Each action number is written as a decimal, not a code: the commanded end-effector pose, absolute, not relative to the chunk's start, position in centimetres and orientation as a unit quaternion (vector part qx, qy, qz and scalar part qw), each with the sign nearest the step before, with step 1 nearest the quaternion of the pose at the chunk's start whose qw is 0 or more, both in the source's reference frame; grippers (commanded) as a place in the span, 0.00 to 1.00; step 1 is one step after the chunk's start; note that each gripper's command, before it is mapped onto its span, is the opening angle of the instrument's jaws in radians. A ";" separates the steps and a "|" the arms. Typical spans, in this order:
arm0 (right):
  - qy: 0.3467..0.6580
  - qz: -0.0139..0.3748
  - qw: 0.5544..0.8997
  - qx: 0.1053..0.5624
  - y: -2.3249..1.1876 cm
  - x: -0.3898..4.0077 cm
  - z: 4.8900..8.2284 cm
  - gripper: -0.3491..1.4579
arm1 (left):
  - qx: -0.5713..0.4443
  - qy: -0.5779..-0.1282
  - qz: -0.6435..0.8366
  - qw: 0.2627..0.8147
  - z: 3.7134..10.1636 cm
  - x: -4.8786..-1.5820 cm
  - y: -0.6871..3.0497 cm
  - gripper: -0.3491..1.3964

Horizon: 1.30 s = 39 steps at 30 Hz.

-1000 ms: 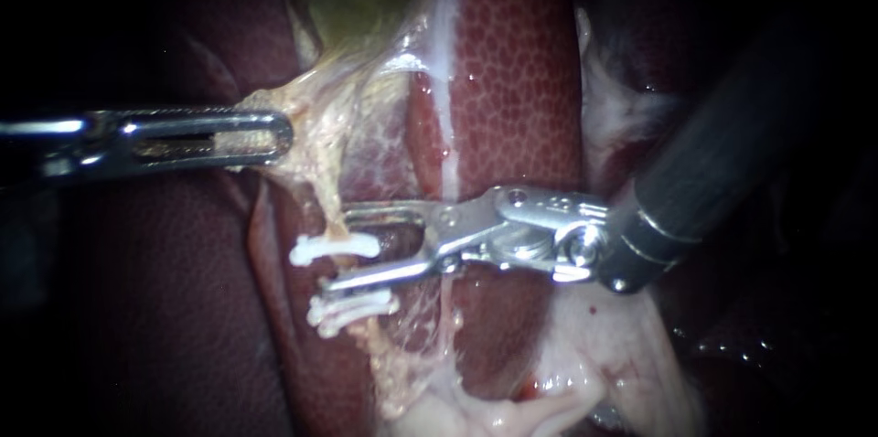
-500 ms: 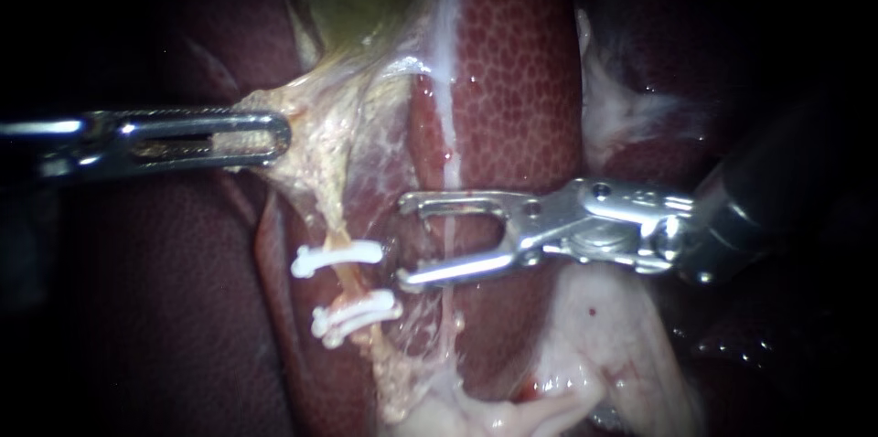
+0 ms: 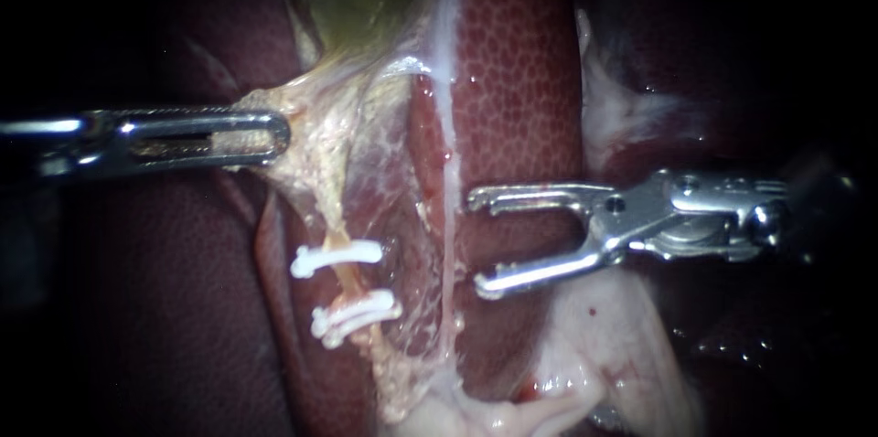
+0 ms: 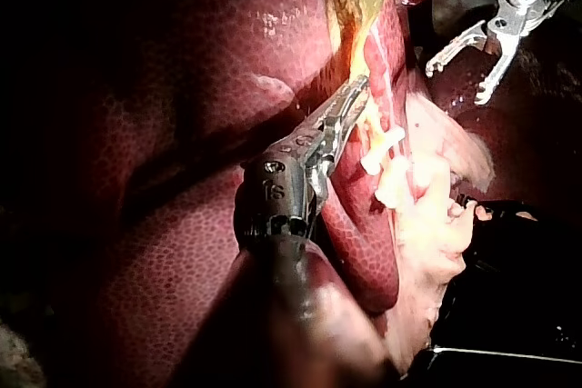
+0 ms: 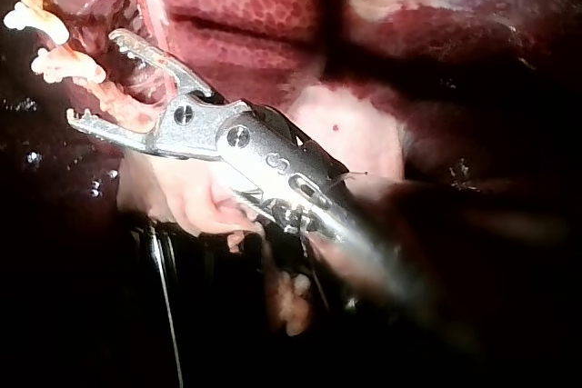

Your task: Going back third clip left tube

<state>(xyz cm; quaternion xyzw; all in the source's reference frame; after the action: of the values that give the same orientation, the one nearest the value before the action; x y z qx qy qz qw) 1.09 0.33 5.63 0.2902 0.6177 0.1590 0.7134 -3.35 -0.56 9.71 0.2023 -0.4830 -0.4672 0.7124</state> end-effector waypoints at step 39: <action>0.613 0.151 0.722 0.283 0.40 0.80 5.45 0.52 | 0.211 -0.477 -0.472 0.711 10.39 -3.97 -0.67 0.00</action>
<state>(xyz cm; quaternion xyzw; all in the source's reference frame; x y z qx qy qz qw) 0.80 0.40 5.45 0.2833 0.6130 0.1509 0.7219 -3.99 -0.66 10.39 0.2106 -0.4773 -0.4718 0.7108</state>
